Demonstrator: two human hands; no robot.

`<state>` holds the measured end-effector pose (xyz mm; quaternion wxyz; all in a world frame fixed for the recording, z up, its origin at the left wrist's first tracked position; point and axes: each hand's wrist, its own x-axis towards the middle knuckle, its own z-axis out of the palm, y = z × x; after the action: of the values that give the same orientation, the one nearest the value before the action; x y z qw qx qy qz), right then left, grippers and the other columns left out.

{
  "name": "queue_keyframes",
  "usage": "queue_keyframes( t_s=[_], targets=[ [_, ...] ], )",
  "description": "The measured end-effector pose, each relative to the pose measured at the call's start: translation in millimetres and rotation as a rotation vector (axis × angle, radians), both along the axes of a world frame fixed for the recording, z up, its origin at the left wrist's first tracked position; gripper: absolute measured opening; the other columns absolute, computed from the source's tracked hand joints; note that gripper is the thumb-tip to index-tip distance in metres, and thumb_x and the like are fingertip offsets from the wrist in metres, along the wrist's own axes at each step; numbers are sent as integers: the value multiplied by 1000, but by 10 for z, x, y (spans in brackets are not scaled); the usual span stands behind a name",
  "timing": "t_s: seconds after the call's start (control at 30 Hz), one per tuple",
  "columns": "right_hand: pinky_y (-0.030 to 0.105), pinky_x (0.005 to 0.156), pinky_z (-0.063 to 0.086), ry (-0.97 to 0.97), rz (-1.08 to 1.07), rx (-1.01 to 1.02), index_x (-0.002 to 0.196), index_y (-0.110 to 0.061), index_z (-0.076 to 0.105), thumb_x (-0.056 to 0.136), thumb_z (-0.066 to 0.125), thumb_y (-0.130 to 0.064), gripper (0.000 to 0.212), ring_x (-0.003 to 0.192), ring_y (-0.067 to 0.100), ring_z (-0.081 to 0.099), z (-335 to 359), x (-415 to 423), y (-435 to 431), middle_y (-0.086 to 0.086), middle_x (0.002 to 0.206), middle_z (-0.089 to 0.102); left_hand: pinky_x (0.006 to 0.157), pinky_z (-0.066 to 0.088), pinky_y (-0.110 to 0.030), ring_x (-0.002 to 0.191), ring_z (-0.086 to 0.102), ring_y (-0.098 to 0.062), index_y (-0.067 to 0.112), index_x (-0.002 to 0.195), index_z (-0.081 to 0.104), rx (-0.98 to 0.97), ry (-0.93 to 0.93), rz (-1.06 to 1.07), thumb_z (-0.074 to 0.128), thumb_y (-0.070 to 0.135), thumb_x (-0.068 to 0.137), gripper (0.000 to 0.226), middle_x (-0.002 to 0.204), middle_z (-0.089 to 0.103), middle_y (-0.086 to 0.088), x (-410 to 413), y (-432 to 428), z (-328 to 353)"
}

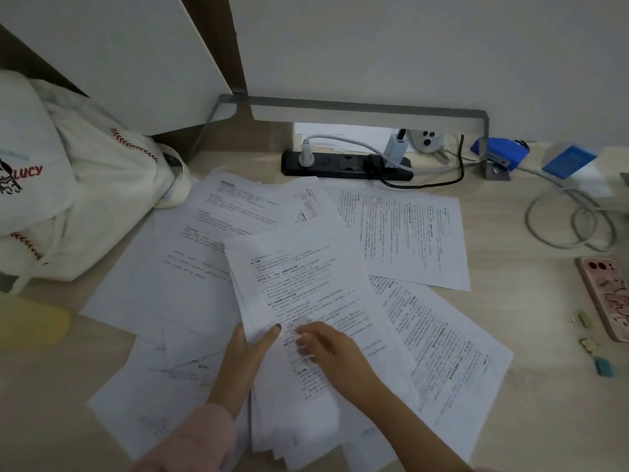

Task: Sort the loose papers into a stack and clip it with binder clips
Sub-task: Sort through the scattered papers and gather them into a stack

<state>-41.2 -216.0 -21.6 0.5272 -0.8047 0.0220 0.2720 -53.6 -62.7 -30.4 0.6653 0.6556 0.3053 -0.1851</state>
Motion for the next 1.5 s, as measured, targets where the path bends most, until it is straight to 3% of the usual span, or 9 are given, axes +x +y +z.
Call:
queue_keyframes(
  t_s=[0.1, 0.27, 0.57, 0.73, 0.83, 0.97, 1.13, 1.27, 1.5],
  targets=[
    [5, 75, 40, -123, -156, -153, 102, -26, 61, 94, 48, -17, 18, 93, 7, 59, 2, 102, -285, -10, 101, 63, 67, 46, -21, 91, 61, -11, 27, 109, 53, 32, -16, 7, 59, 9, 87, 29, 105, 64, 2, 34, -39, -14],
    [28, 82, 39, -130, -315, -512, 124, -11, 52, 91, 47, -11, 33, 103, 26, 53, -61, 301, -866, 14, 122, 50, 73, 46, -26, 90, 59, -15, 24, 109, 50, 67, -28, 22, 46, 1, 90, 30, 99, 61, 3, 28, -89, -10],
    [24, 82, 41, 70, -190, -472, 126, -12, 48, 90, 49, -15, 36, 101, 20, 54, -182, 84, -859, 9, 119, 51, 89, 48, -38, 98, 59, -22, 15, 123, 49, 17, -19, 96, 51, 2, 88, 38, 112, 61, -6, -9, -180, 9],
    [29, 80, 46, 126, -277, -378, 99, -5, 64, 85, 57, -18, 20, 86, 19, 57, -229, 80, -980, 7, 99, 59, 83, 51, -39, 96, 62, -23, 26, 107, 55, 44, -44, 11, 51, -1, 87, 35, 108, 64, -3, 6, -114, 76],
    [26, 69, 47, 262, -431, -34, 105, -12, 51, 85, 62, -19, 24, 83, 18, 57, -104, 96, -978, 5, 95, 57, 89, 51, -41, 96, 63, -18, 22, 119, 54, 52, -100, -42, 50, -3, 87, 41, 108, 65, 0, 25, -110, 190],
    [23, 68, 47, 364, -441, 219, 118, -11, 53, 77, 70, -30, 49, 92, 22, 66, 133, 103, -1020, 6, 111, 68, 64, 55, -15, 73, 67, 4, 31, 101, 59, 62, -238, -109, 50, -6, 87, 40, 94, 66, 13, 53, -103, 457],
    [28, 87, 48, 106, -406, 349, 113, -16, 65, 82, 64, -21, 31, 104, 14, 65, 650, 94, -1004, -2, 112, 71, 57, 47, -4, 64, 61, 13, 28, 89, 59, 131, -465, -101, 53, -9, 85, 38, 70, 68, 22, 168, -90, 832],
    [25, 82, 52, -160, -469, 408, 111, -14, 63, 84, 58, -10, 27, 99, 9, 66, 1108, 141, -964, -3, 107, 72, 55, 46, -8, 60, 56, 8, 29, 77, 57, 124, -631, -12, 62, -1, 81, 31, 68, 58, 19, 273, -96, 1076],
    [10, 71, 51, -229, -542, 401, 112, -22, 59, 83, 51, 6, 41, 93, -1, 65, 1082, 129, -854, -11, 101, 72, 71, 50, -5, 80, 61, 14, 16, 112, 53, 41, -636, 36, 53, -11, 84, 39, 101, 62, 9, 298, -155, 1027]
  ],
)
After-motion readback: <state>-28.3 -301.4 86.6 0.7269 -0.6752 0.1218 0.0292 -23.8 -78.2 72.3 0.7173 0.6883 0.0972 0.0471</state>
